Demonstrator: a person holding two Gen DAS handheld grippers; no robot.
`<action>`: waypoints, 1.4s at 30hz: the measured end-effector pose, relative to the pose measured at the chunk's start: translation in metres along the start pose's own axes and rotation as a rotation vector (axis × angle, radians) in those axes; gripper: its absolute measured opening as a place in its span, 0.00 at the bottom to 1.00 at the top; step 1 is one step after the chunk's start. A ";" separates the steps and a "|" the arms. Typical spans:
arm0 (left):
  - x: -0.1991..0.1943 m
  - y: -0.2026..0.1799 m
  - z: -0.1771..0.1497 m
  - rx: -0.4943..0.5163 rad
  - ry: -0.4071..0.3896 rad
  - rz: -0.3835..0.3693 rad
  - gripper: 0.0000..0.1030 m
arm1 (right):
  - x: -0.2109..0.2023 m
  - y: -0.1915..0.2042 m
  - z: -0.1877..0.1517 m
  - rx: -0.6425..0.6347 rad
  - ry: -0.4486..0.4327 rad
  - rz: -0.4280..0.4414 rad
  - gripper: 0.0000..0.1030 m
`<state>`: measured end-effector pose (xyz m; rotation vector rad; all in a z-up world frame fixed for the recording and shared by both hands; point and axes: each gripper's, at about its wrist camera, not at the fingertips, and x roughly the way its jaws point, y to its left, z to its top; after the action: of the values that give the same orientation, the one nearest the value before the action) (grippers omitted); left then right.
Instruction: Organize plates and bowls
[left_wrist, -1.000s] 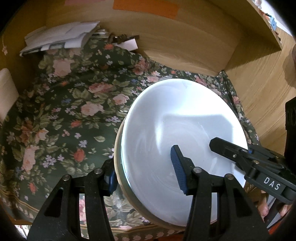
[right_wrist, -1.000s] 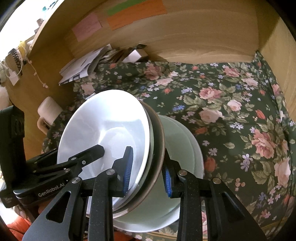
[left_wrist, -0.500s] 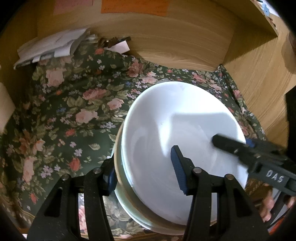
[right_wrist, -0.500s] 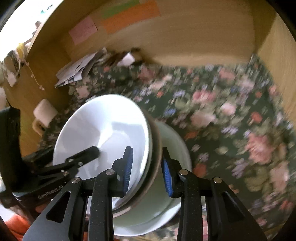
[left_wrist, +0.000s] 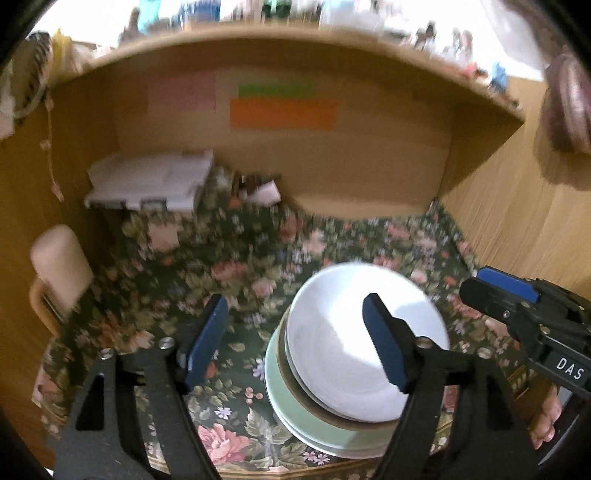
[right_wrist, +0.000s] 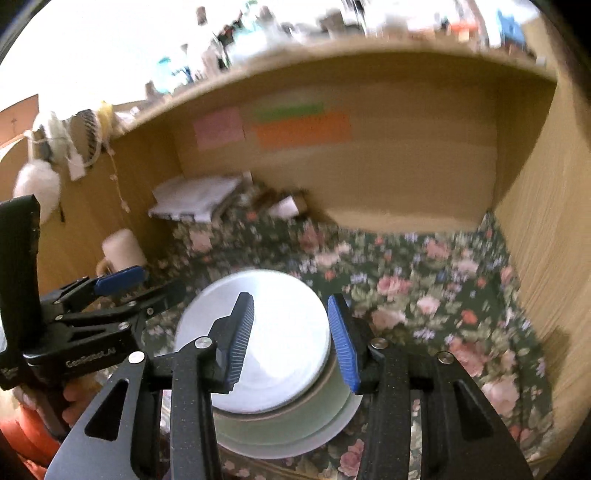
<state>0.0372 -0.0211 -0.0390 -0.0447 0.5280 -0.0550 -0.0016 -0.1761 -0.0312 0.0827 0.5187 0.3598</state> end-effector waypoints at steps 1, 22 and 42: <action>-0.009 -0.001 0.001 0.005 -0.030 0.000 0.78 | -0.006 0.003 0.001 -0.009 -0.020 -0.003 0.46; -0.110 -0.015 -0.017 0.049 -0.367 0.036 1.00 | -0.090 0.034 -0.005 -0.076 -0.318 -0.078 1.00; -0.111 -0.011 -0.019 0.033 -0.374 0.020 1.00 | -0.093 0.035 -0.008 -0.068 -0.320 -0.060 1.00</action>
<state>-0.0681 -0.0257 0.0011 -0.0171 0.1537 -0.0347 -0.0916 -0.1767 0.0109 0.0573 0.1915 0.2978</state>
